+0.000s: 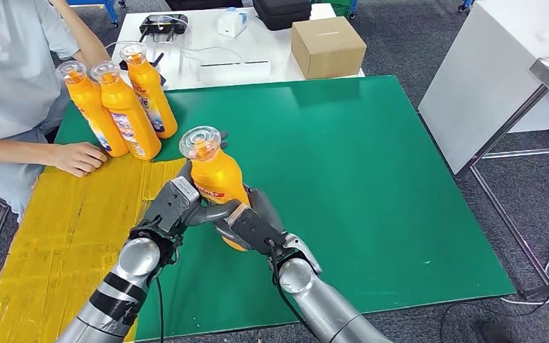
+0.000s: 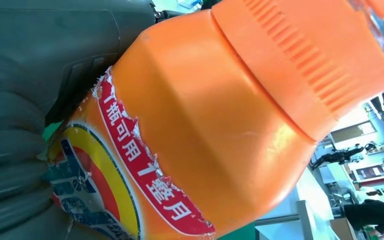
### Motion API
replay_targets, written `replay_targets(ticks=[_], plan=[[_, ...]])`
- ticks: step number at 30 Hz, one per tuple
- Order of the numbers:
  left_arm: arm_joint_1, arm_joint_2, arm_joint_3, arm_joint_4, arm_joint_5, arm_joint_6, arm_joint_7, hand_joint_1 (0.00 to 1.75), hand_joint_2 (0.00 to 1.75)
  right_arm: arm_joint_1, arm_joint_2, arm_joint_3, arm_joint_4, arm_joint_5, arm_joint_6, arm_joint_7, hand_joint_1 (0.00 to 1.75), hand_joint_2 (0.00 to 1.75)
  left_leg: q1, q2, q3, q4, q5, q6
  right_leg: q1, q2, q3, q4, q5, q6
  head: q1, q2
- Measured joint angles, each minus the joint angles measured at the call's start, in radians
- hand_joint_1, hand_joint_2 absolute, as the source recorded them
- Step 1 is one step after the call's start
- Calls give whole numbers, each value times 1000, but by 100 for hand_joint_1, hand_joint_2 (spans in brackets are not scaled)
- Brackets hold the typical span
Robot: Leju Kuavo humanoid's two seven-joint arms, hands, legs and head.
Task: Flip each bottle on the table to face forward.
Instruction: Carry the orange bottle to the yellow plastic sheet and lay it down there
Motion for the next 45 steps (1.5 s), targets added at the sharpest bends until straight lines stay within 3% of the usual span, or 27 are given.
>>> replay_targets(ticks=[20, 21, 24, 25, 29, 31, 36, 42, 45], plan=[[-5, -10, 9, 8, 48, -18, -8, 175, 175, -4, 0, 8, 19, 11, -59, -10, 174, 175, 0, 0, 0, 0, 0, 0, 0, 0, 0, 0, 0, 0, 0, 0], [-6, -10, 9, 8, 49, -18, -8, 175, 175, -4, 0, 7, 20, 12, -61, -10, 160, 175, 0, 0, 0, 0, 0, 0, 0, 0, 0, 0, 0, 0, 0, 0], [-8, -10, 9, 9, 53, -18, -8, 175, 175, -4, 0, 6, 20, 13, -69, -10, 30, 175, 0, 0, 0, 0, 0, 0, 0, 0, 0, 0, 0, 0, 0, 0], [-8, -10, 9, 9, 56, -18, -8, 175, 175, -3, 0, 5, 20, 14, -75, -8, 0, 175, 0, 0, 0, 0, 0, 0, 0, 0, 0, 0, 0, 0, 0, 0], [-8, -10, 11, 8, 57, 3, -6, 175, 175, 2, -2, -2, 18, 18, -110, 0, 0, 175, 0, 0, 0, 0, 0, 0, 0, 0, 0, 0, 0, 0, 0, 0], [-8, -10, 15, 7, 9, 57, -4, 175, 175, 17, -8, -15, 0, 16, -130, 0, 0, 175, 0, 0, 0, 0, 0, 0, 0, 0, 0, 0, 0, 0, 0, 0], [-7, 3, 45, -2, -262, 289, 34, 175, 175, 88, -47, -80, -142, 20, -178, -3, 0, 175, 0, 0, -1, 0, 0, 0, 0, 0, 0, 0, 0, 0, 0, 0], [-1, 23, 81, -3, -481, 435, 83, 175, 175, 158, -82, -130, -303, 40, -207, -16, 0, 175, 0, 0, -1, 0, 0, 0, 0, 0, 0, 0, 0, 0, 0, 0], [0, 34, 107, 6, -772, 548, 172, 175, 175, 195, -95, -142, -392, 61, -233, -36, 0, 175, 0, 0, -1, 0, 0, 0, 0, 0, -1, 0, 0, 0, 0, 0]])
